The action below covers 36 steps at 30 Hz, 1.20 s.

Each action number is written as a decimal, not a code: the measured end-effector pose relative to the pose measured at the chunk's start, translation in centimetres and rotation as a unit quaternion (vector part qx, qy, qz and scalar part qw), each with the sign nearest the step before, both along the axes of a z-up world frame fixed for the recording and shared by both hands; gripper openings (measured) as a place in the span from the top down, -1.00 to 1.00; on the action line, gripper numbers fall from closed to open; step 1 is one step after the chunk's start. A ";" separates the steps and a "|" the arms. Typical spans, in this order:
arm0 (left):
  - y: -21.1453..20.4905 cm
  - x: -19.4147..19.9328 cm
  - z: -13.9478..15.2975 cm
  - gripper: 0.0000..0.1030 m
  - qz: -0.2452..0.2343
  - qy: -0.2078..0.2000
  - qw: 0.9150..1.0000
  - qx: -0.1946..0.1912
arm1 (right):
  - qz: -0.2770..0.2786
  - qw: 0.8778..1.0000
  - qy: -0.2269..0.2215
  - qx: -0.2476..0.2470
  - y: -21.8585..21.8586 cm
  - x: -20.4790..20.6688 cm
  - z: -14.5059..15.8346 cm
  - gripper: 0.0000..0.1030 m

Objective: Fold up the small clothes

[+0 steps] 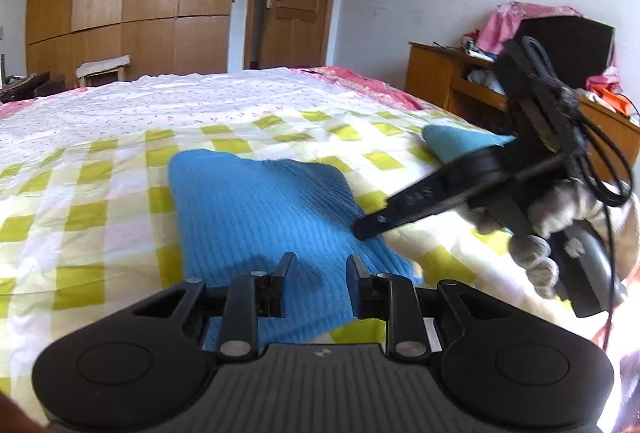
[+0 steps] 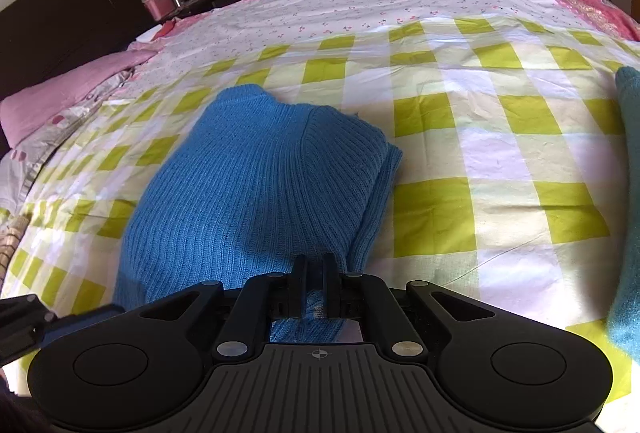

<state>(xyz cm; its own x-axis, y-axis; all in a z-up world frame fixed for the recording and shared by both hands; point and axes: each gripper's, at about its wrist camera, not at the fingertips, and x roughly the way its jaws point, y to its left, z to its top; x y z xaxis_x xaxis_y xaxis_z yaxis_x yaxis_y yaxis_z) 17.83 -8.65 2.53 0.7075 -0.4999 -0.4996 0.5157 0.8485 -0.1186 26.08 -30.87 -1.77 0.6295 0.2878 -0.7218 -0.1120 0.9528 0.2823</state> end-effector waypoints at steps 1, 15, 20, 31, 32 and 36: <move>0.2 0.6 0.0 0.38 0.014 -0.002 1.000 -0.001 | -0.005 1.000 -0.009 0.002 0.0 -0.1 0.4 0.91; -0.1 5.6 -1.5 0.37 0.083 0.013 0.996 0.029 | -0.025 0.997 -0.021 -0.068 1.6 2.8 -1.4 0.53; -0.5 5.7 -1.1 0.36 0.091 0.021 0.995 0.036 | -0.032 0.997 -0.012 -0.069 1.6 3.3 -1.4 0.48; 0.6 3.9 -0.9 0.36 0.105 0.030 0.993 0.042 | -0.004 0.994 -0.060 -0.088 3.9 -2.5 1.5 0.48; 0.6 3.8 -1.1 0.36 0.105 0.032 0.993 0.045 | 0.002 0.994 -0.055 -0.096 4.3 -2.8 1.1 0.48; 0.6 3.4 -1.7 0.36 0.106 0.042 0.992 0.056 | -0.011 0.993 -0.024 -0.117 4.4 -2.4 -1.1 0.48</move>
<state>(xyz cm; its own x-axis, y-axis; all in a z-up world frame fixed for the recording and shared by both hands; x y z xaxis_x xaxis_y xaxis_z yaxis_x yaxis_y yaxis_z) 21.24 -8.03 0.79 0.7442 -0.2814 -0.6058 0.3158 0.9474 -0.0521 23.65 -26.43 -2.83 0.6692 0.1016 -0.7361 -0.0987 0.9940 0.0475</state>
